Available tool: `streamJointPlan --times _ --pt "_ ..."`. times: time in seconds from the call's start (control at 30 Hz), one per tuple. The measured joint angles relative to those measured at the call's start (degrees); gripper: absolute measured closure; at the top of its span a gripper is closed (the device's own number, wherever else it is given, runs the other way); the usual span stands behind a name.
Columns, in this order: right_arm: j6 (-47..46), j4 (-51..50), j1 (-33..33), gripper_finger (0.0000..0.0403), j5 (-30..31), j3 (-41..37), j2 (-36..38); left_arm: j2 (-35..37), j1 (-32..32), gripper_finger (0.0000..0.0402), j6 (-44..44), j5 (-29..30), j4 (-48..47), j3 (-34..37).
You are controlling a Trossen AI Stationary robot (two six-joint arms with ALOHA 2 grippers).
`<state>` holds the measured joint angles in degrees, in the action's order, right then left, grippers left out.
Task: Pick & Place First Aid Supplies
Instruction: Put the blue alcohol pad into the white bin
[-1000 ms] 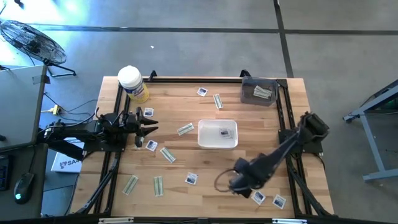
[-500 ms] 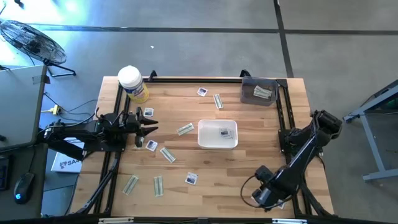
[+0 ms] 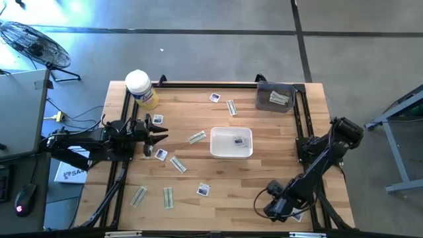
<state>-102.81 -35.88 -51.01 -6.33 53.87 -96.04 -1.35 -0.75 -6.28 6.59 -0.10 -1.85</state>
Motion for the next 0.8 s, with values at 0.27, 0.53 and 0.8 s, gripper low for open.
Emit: streamJointPlan --times 0.27,0.53,0.8 --pt "5.53 1.02 0.01 0.0295 1.5 -0.4 -2.3 -0.02 0.01 0.0283 0.0 0.02 0.0 0.0" --pt "8.05 0.92 0.01 0.0326 0.26 -0.16 -4.49 -0.02 0.0 0.0283 0.0 0.04 -0.02 0.0" --pt "9.47 -2.63 0.01 0.036 -0.15 2.06 -4.89 0.0 0.02 0.0283 -0.02 0.04 0.0 0.0"
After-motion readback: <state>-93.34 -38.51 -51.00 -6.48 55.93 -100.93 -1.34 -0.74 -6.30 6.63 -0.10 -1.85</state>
